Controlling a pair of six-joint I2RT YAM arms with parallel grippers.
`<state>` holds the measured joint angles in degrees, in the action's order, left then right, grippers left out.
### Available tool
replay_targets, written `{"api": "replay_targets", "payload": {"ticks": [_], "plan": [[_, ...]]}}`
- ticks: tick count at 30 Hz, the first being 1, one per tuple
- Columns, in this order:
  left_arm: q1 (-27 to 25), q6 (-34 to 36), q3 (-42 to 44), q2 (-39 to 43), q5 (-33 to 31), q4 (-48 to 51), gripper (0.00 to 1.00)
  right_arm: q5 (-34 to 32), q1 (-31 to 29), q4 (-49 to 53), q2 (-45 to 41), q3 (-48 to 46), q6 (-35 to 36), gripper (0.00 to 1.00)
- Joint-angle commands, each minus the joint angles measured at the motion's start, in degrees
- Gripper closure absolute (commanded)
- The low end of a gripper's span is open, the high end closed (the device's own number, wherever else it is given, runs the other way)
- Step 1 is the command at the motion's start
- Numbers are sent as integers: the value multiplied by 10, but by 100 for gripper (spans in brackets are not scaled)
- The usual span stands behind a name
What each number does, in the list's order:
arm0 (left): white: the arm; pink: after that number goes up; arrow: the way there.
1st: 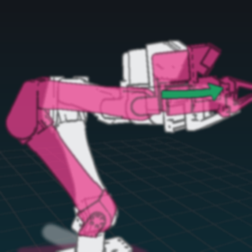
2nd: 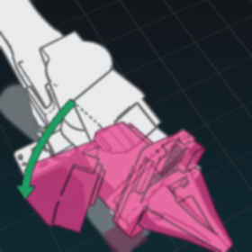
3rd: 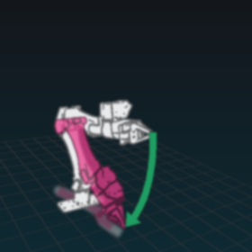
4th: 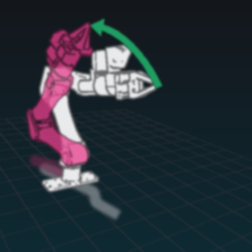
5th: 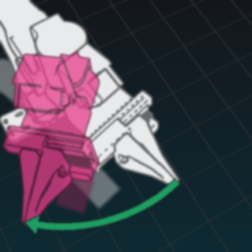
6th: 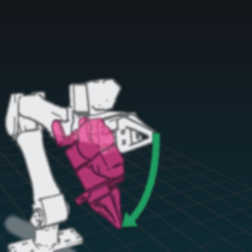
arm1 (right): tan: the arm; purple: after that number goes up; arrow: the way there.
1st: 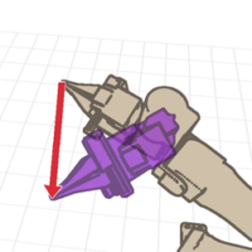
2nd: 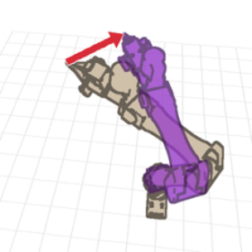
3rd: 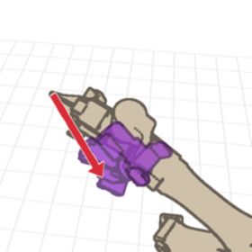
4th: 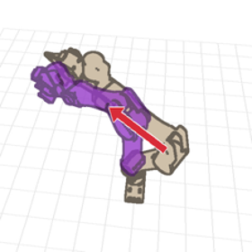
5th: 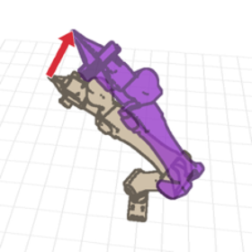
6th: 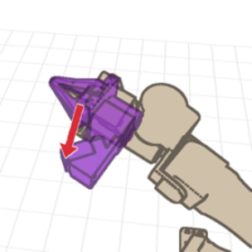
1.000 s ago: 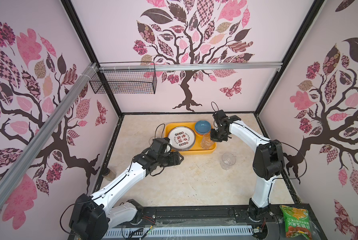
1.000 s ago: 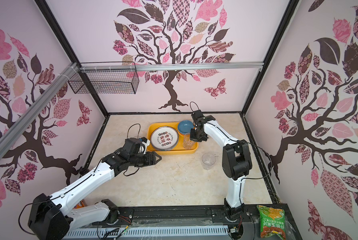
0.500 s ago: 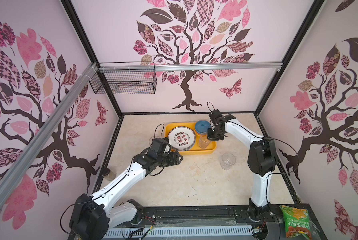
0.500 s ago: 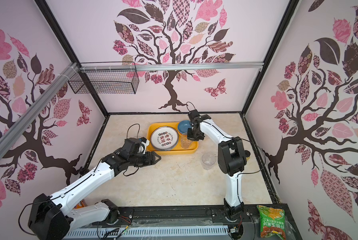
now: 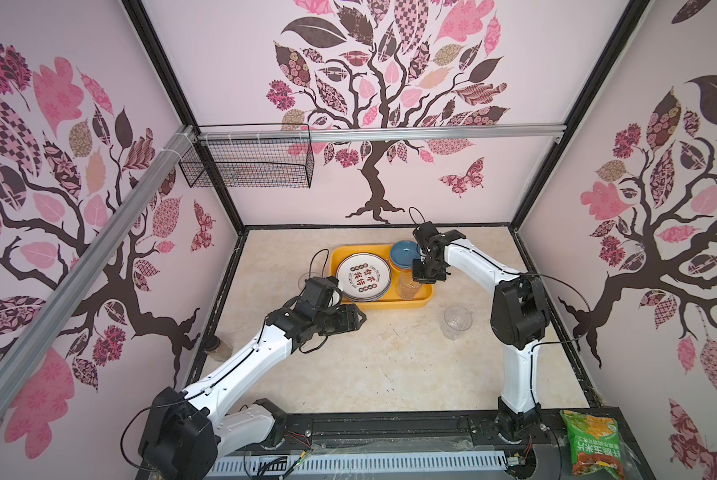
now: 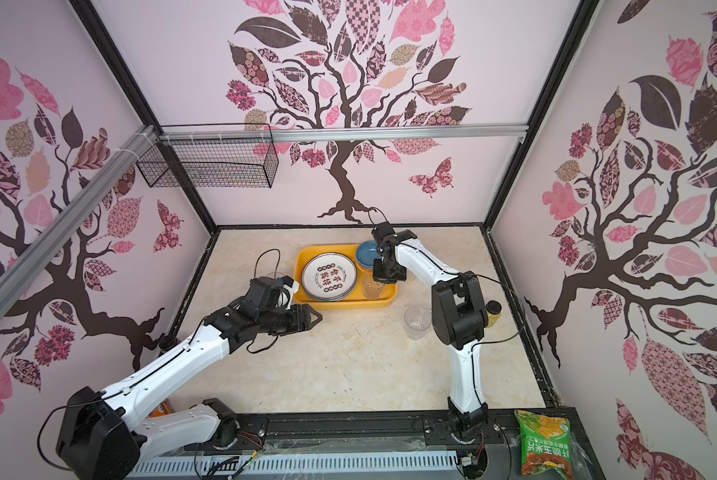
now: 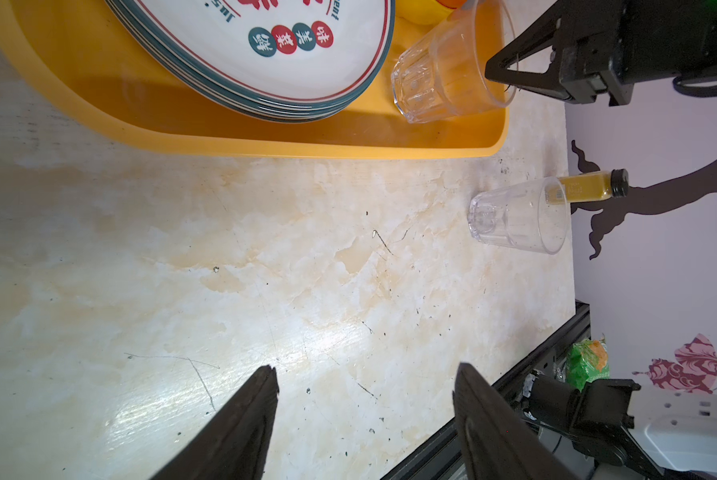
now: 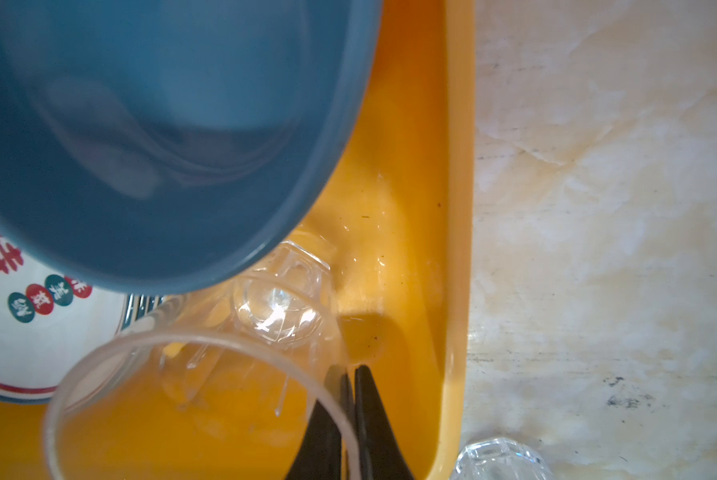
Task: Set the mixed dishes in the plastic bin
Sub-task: 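Lower the clear cup into the bin and open the right gripper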
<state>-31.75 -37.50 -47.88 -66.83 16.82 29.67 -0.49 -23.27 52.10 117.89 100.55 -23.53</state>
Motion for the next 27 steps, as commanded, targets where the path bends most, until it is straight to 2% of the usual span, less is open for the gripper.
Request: {"api": "replay_targets", "payload": {"ticks": [1, 14, 27], "plan": [[4, 5, 17, 5, -1, -2, 30, -11, -6, 9, 26, 22, 3, 89], [4, 5, 17, 10, -3, 0, 30, -12, -11, 15, 19, 33, 2, 80], [4, 1, 9, 13, -16, 7, 29, -29, -11, 13, -56, 16, 2, 67]]}}
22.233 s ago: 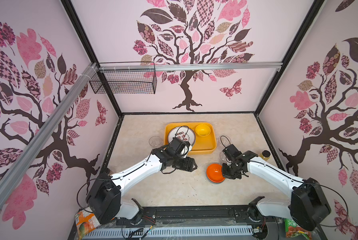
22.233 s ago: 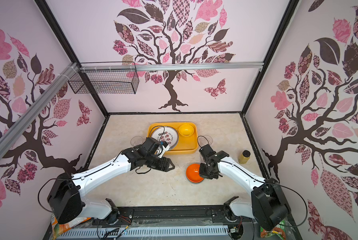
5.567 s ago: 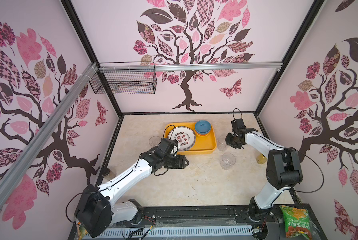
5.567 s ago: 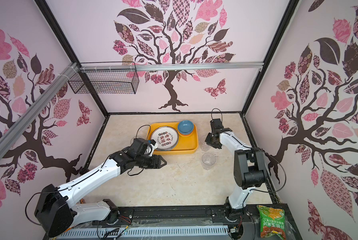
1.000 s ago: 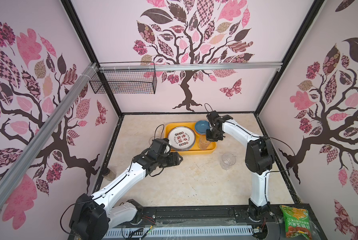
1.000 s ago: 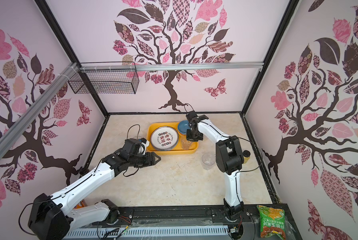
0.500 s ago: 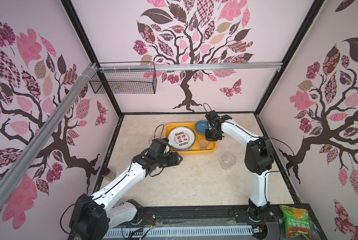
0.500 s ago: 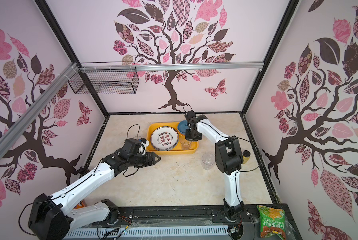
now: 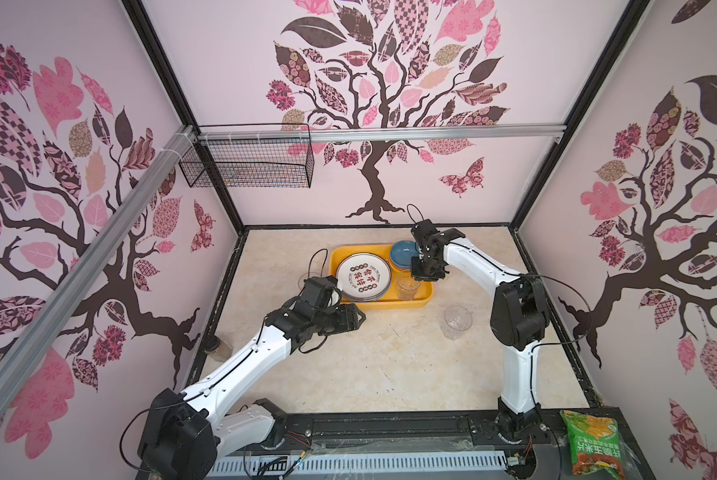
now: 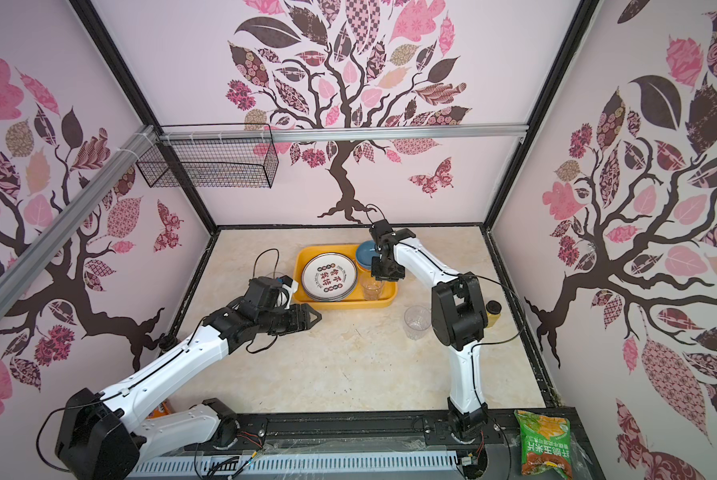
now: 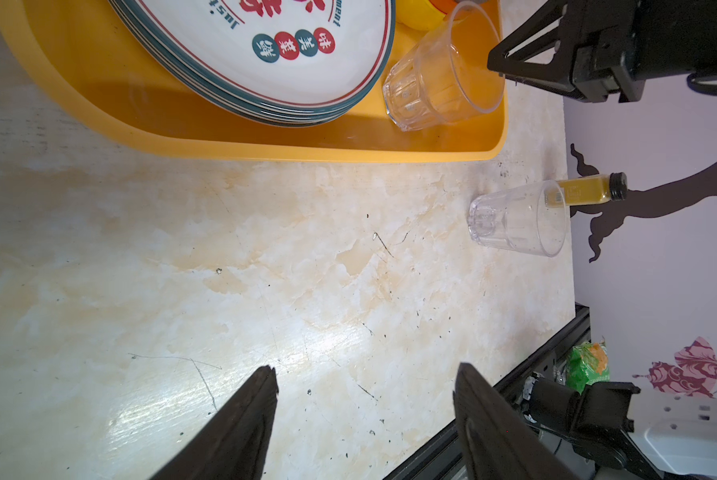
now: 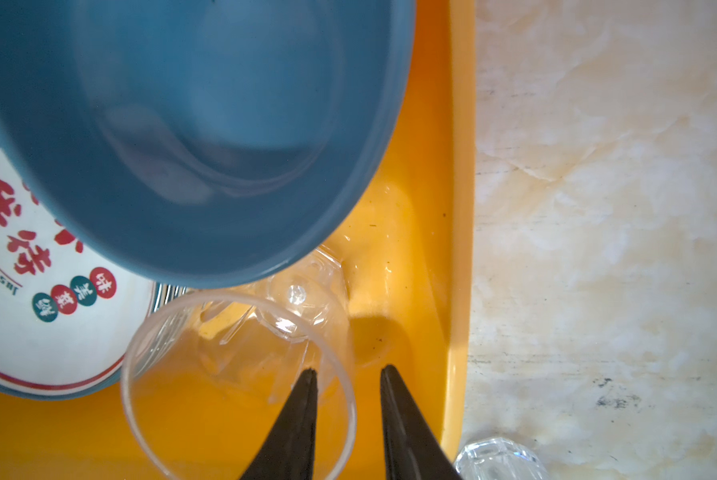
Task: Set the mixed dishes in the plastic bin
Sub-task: 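Lower the clear cup into the bin and open the right gripper, then move the right gripper to the next clear cup on the table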
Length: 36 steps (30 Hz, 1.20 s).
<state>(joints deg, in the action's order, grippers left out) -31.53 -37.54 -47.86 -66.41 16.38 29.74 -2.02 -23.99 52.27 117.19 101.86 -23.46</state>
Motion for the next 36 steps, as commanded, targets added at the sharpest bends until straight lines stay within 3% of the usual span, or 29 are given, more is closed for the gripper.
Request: {"api": "replay_targets", "payload": {"ticks": [1, 10, 21, 28, 36], "plan": [[2, 2, 8, 10, -12, 6, 28, -15, -3, 10, -55, -1, 0, 67], [2, 46, -25, -6, 26, 25, 29, -19, -3, -15, -136, -64, -14, 62], [-12, 116, -75, -31, 96, 61, 29, 22, 27, -85, -327, -264, -77, 57], [-69, 136, -102, -56, 69, 60, 29, -6, 60, -47, -414, -345, -85, 54], [-88, 133, -109, -82, 83, 39, 29, -33, 83, -10, -492, -426, -96, 48]]}}
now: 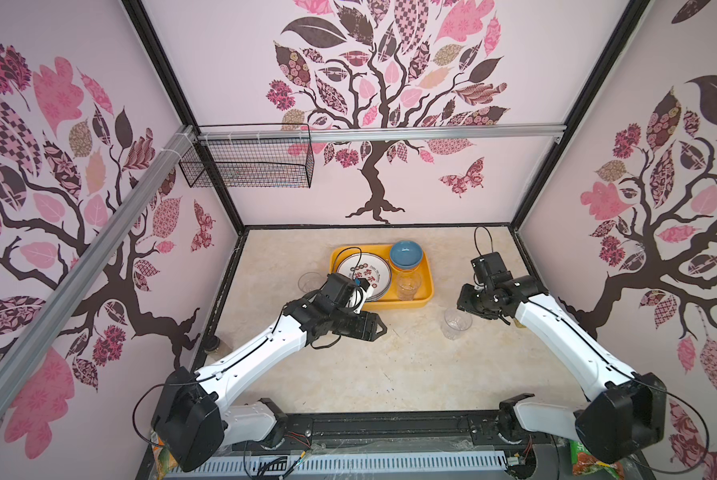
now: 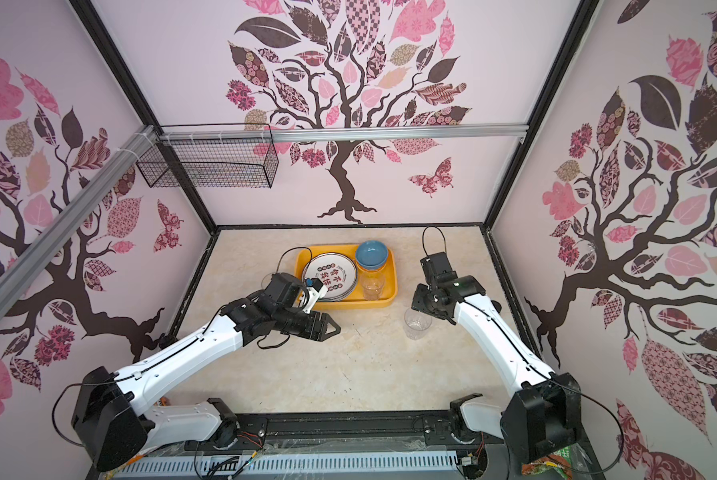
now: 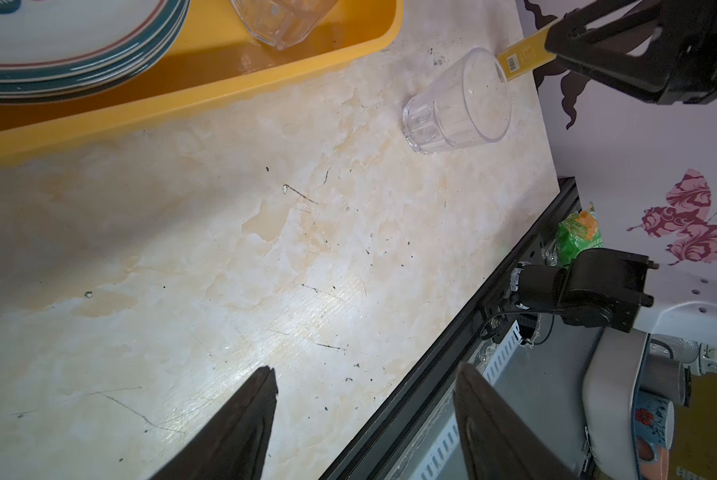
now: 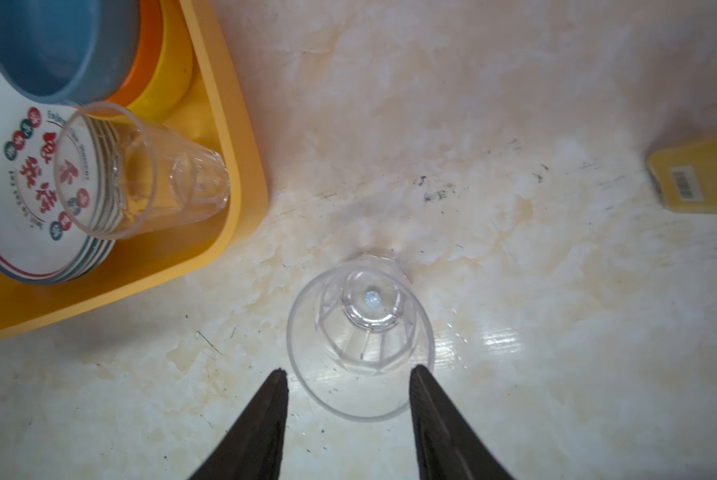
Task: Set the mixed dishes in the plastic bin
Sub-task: 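Move the right gripper to the next clear cup on the table, then pinch the clear cup rim with the right gripper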
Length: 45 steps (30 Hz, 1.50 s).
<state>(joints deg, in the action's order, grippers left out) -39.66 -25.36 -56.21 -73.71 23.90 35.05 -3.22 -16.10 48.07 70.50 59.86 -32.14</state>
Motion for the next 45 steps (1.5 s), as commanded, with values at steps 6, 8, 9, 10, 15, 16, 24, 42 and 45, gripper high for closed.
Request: {"api": "replay_targets", "payload": {"ticks": [6, 8, 9, 10, 15, 16, 24, 42, 45], "plan": [[-15, 10, -24, -13, 9, -24, 30, -27, 9, 29, -42, -42, -12, 49], [-15, 8, -21, -15, 11, -28, 30, -19, 10, 17, -37, -54, -15, 49], [-16, 8, -20, -14, 12, -29, 30, -18, 11, 11, -32, -59, -16, 50], [-16, 7, -19, -14, 13, -31, 30, -17, 11, 5, -27, -63, -17, 50], [-17, 7, -13, -13, 9, -29, 30, -14, 12, -18, -2, -81, -21, 51], [-17, 7, -12, -11, 9, -30, 30, -15, 12, -24, 1, -86, -22, 52], [-17, -1, -1, -13, 9, -41, 30, 1, 11, -73, 29, -115, -33, 58], [-17, -10, 13, -12, -4, -47, 30, 26, 12, -102, 64, -126, -25, 83], [-17, -11, 14, -12, -6, -48, 30, 28, 11, -91, 70, -117, -16, 86]]}}
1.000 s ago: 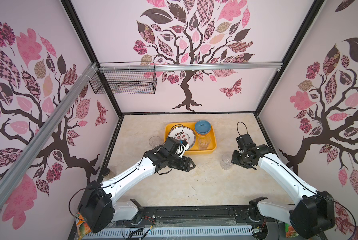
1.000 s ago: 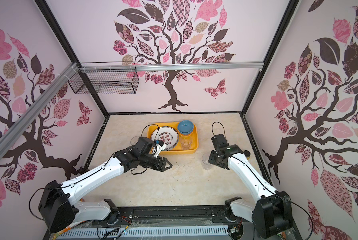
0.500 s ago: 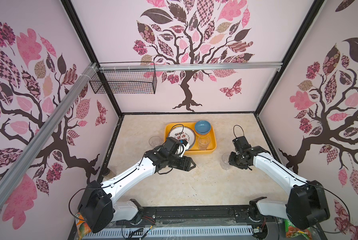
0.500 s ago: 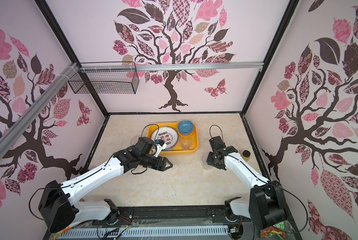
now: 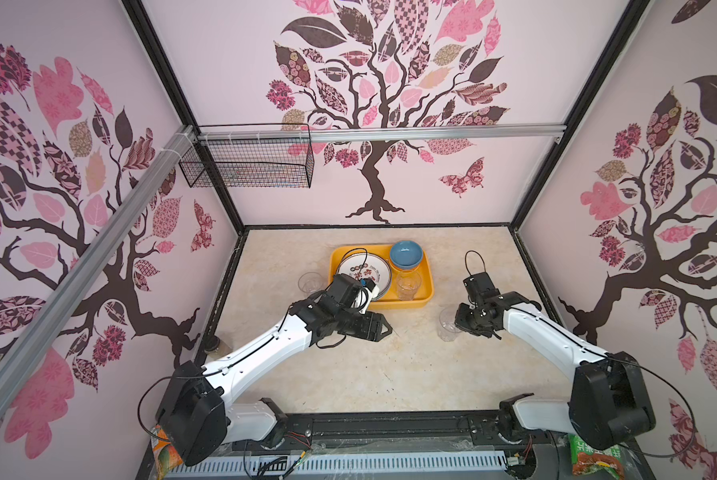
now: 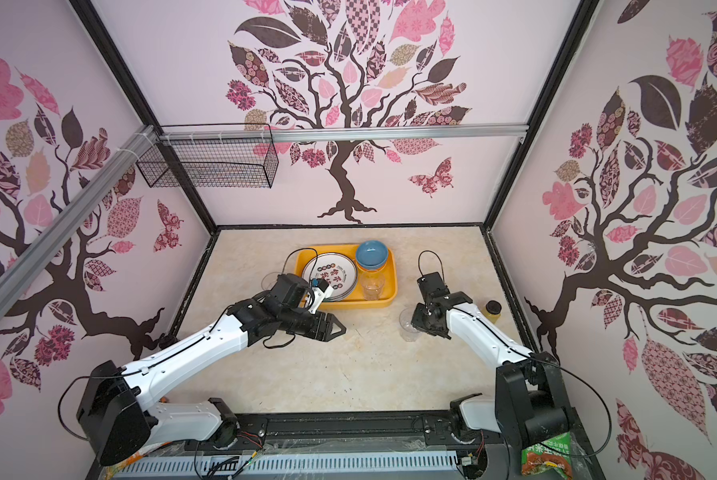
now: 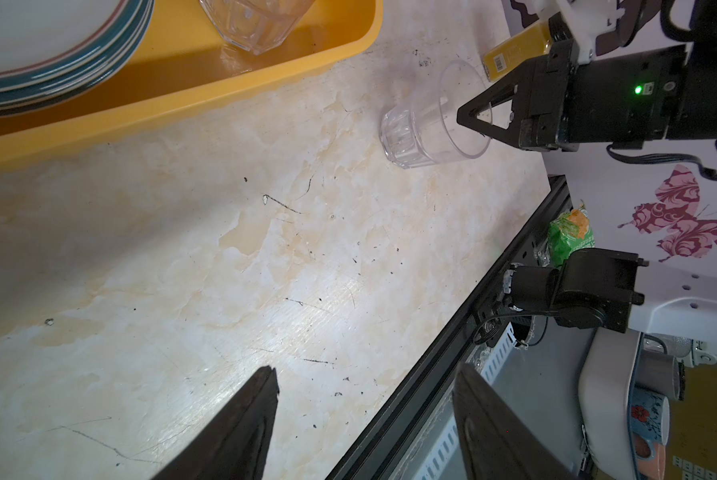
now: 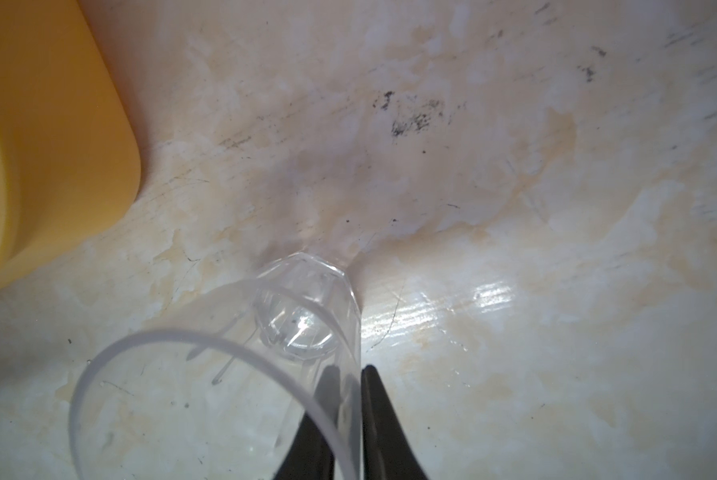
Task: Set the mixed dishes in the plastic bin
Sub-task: 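Pinch the clear cup rim with the right gripper, then lift the clear cup and carry it over the yellow bin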
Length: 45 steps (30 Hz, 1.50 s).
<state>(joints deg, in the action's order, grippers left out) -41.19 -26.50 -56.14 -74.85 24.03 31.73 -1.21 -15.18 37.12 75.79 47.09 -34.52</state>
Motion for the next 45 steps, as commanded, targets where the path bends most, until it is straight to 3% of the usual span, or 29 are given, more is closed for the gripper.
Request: {"api": "replay_targets", "payload": {"ticks": [1, 13, 18, 26, 33, 45], "plan": [[-2, 0, 15, 0, -8, -15, 30, 9, 2, 25, 19, 15, 12, 88], [-1, -8, 21, 14, -29, -14, 30, 19, -1, 69, 20, 65, 54, 93], [1, -30, 27, 20, -74, -12, 30, 10, -27, 98, 36, 101, 75, 93], [33, -52, 42, 49, -92, -13, 30, 8, -79, 130, 62, 162, 84, 94], [75, -67, 62, 84, -93, -14, 30, 13, -83, 154, 74, 217, 99, 94], [82, -72, 51, 89, -127, 7, 29, -8, -82, 213, 127, 347, 132, 94]]}}
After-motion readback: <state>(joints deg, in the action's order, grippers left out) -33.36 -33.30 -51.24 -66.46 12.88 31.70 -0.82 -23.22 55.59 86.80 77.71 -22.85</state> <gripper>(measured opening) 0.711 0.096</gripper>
